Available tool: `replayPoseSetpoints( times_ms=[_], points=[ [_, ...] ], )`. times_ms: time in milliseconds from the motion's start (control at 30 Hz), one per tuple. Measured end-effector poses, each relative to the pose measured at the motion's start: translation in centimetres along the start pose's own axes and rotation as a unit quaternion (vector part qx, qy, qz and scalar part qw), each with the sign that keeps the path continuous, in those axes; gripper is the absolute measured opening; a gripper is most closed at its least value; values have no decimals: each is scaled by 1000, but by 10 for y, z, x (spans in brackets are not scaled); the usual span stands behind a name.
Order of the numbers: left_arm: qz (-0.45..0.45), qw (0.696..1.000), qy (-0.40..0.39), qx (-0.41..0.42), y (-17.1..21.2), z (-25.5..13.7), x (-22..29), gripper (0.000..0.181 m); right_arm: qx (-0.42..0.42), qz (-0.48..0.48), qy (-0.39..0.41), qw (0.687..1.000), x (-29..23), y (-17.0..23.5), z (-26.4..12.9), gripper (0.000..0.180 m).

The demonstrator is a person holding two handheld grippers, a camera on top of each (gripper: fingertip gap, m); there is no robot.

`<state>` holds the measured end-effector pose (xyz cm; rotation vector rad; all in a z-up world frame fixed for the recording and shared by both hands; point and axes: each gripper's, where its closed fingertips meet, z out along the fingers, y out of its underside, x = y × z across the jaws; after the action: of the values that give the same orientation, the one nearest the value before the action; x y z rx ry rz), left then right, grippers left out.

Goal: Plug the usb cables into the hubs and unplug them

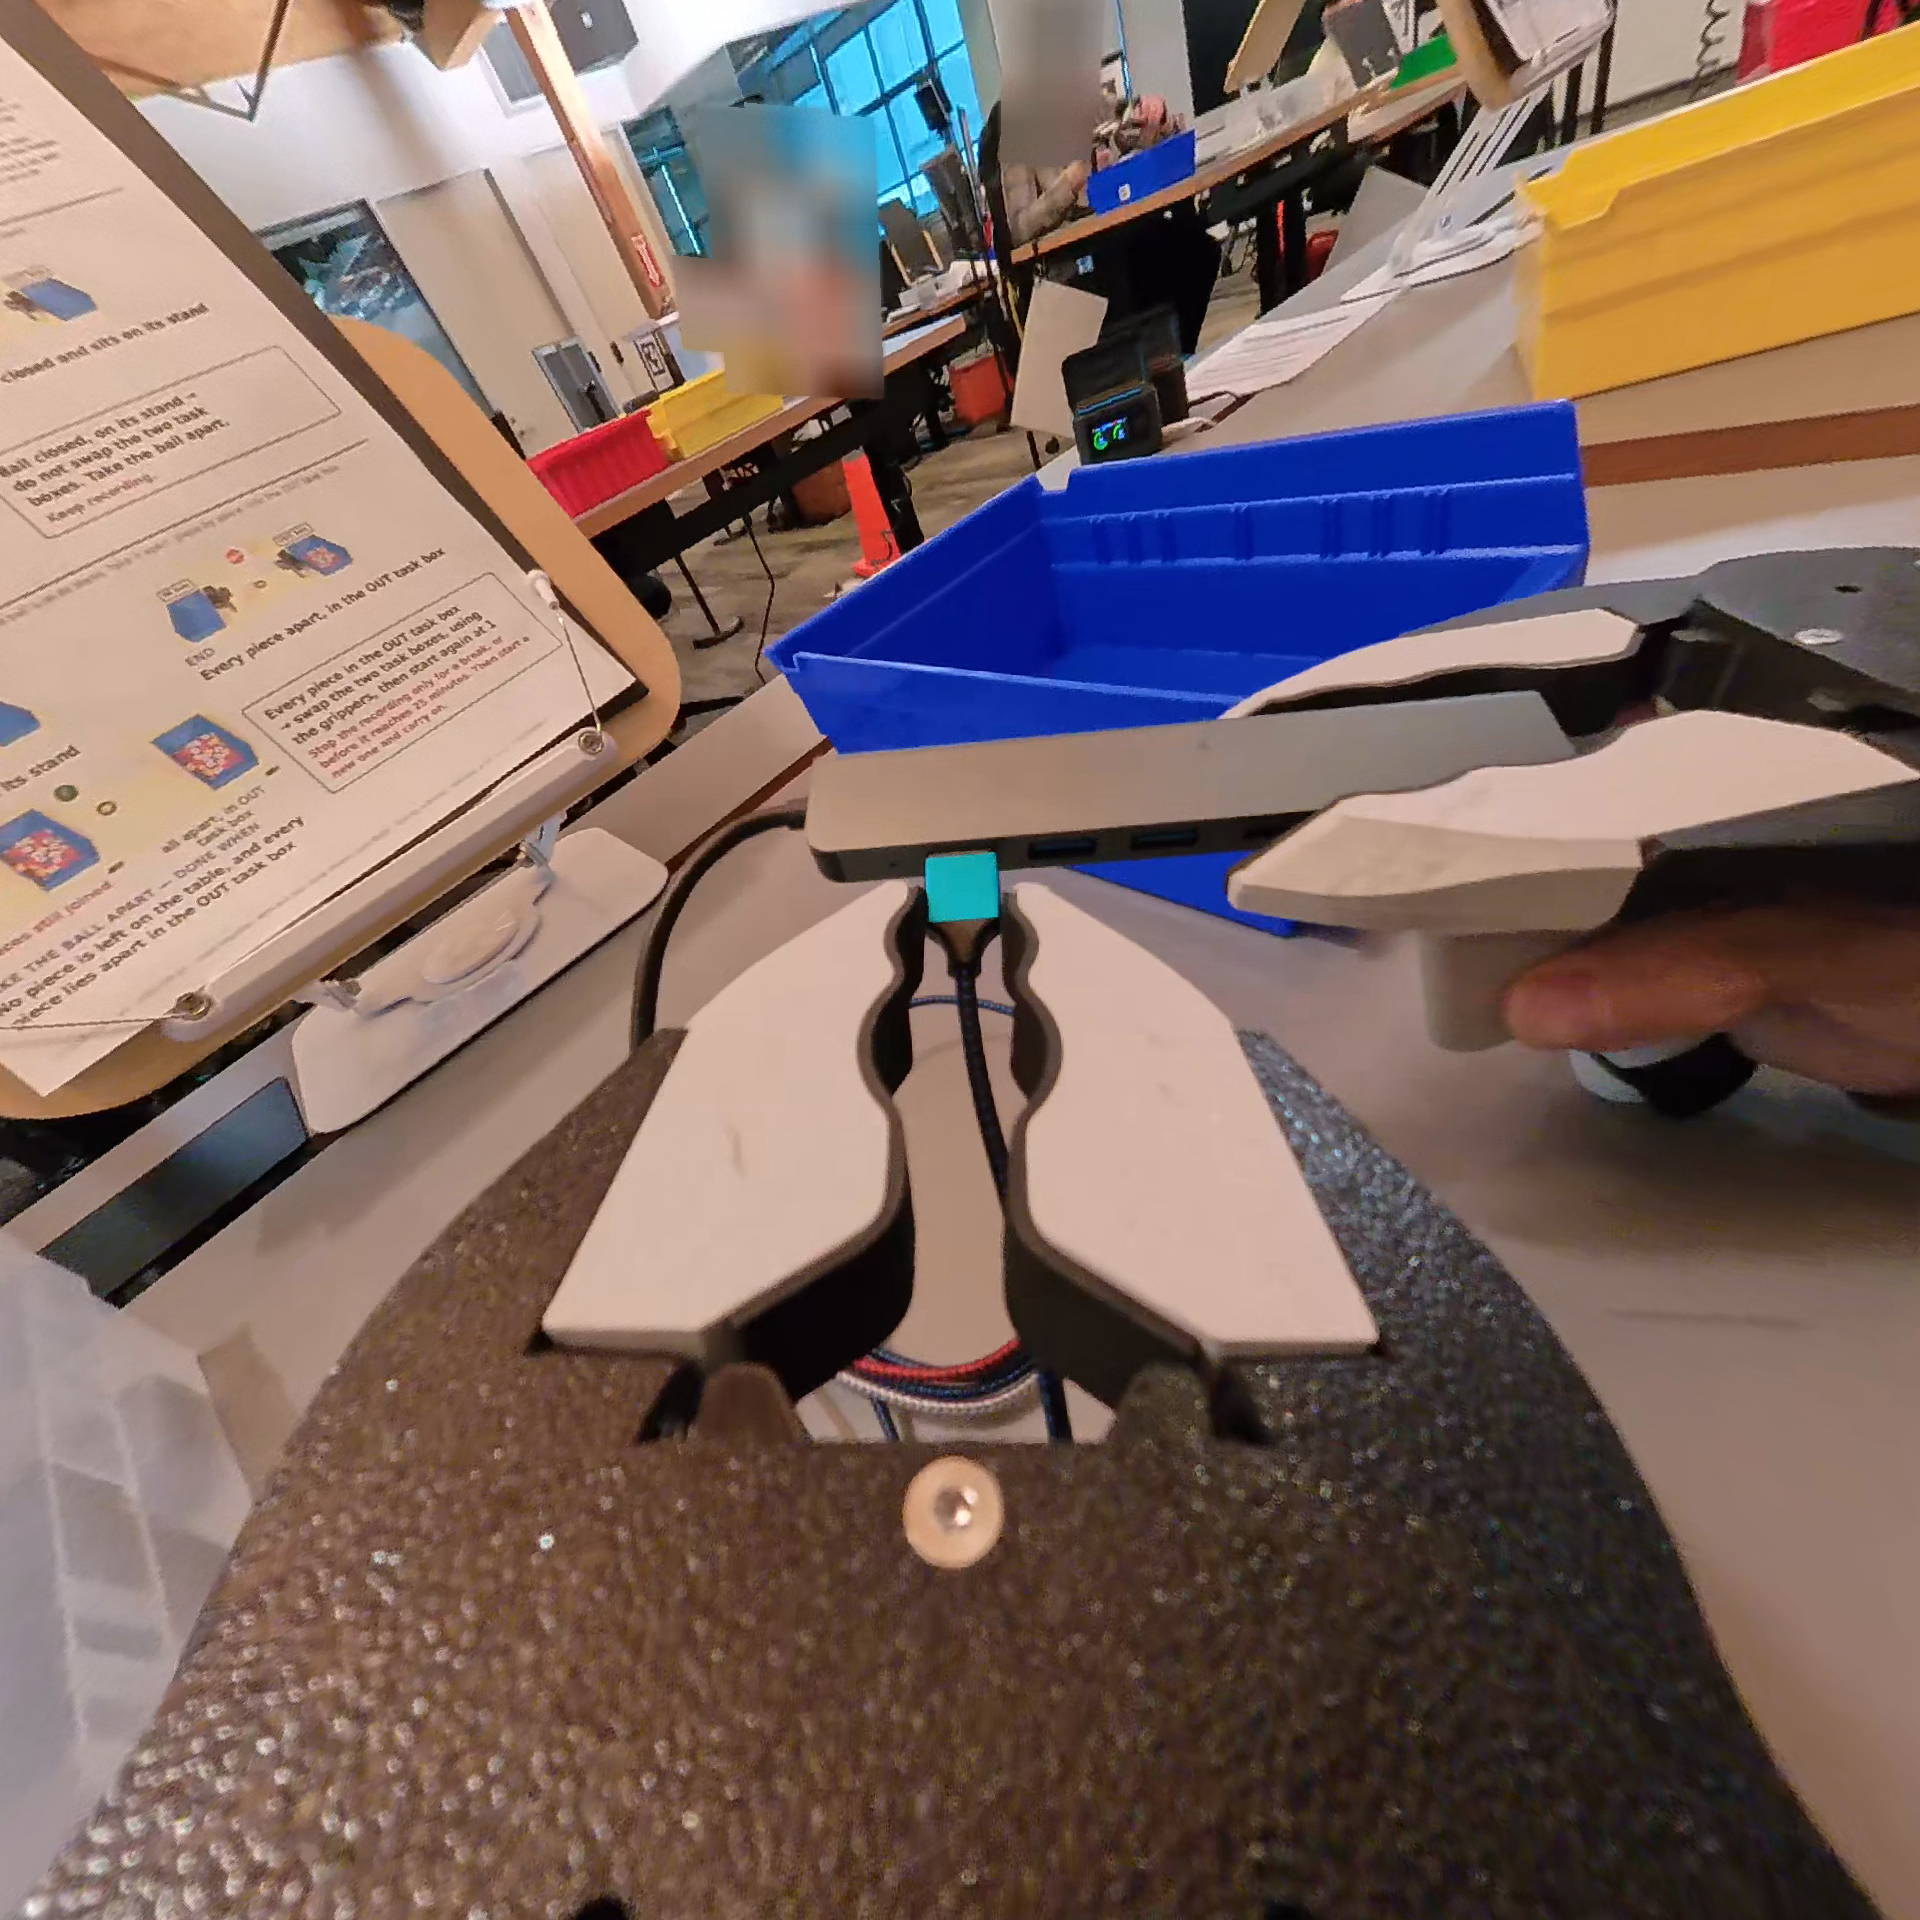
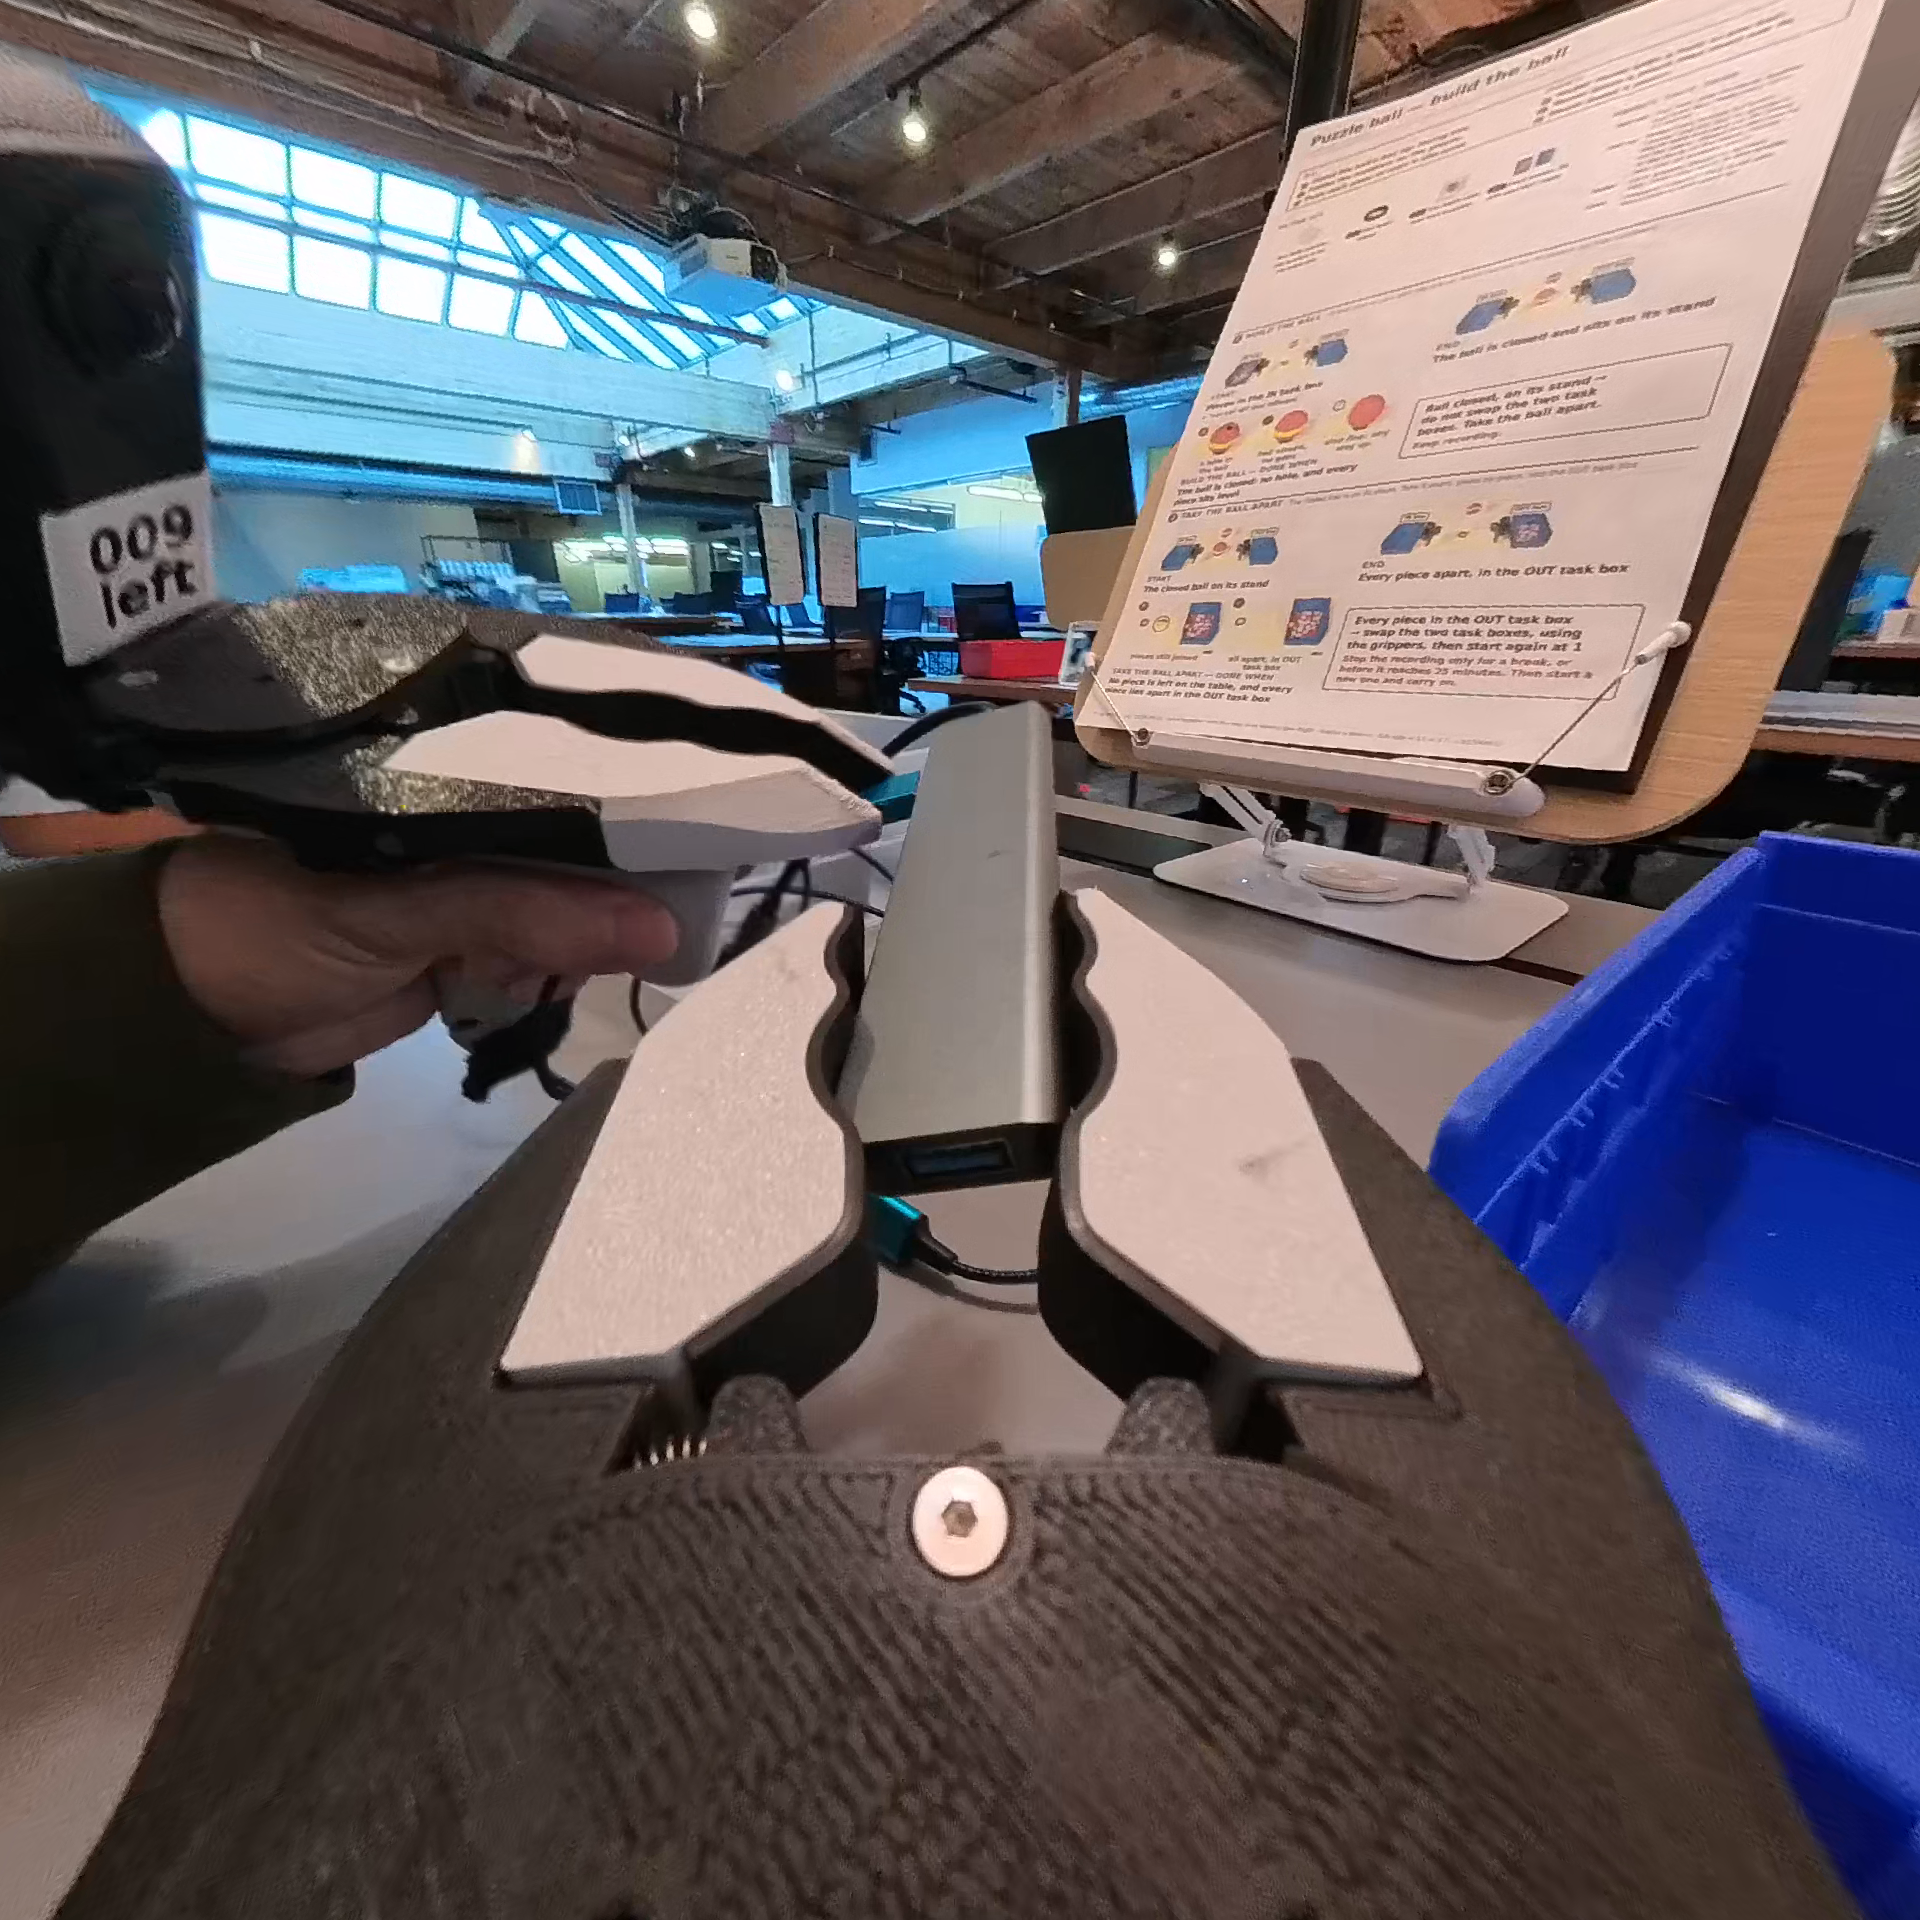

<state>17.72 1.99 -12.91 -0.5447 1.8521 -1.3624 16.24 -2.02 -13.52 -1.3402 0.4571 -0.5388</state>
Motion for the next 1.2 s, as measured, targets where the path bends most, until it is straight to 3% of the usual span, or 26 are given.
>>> replayPoseSetpoints(
  times_ms=[133, 333, 467, 600, 733, 933, 1200],
  points=[
    [-5, 1000, 11, 8, -4, -3, 4, 14, 10, 7, -4, 1000, 1, -2, -2, 35],
    [-25, 999, -17, 35, -24, -44, -17, 38, 12, -27, 17, 999, 7, -6, -5, 35],
    [-31, 999, -39, 7, -3, -79, -44, 50, 52, -58, -36, 996, -5, -44, -13, 35],
    [-56, 996, -72, 14, 11, -105, -73, 50, 118, -60, -79, 988, -3, -101, -40, 35],
    [-87, 992, -78, 47, 10, -115, -84, 46, 165, -41, -5, 985, 51, -139, -83, 35],
    [-53, 997, -45, 22, 16, -107, -76, 45, 118, -53, 104, 986, 118, -139, -118, 36],
    [-23, 1000, -10, -1, 17, -101, -64, 44, -10, -148, 93, 985, 146, -180, -79, 36]
  ],
)
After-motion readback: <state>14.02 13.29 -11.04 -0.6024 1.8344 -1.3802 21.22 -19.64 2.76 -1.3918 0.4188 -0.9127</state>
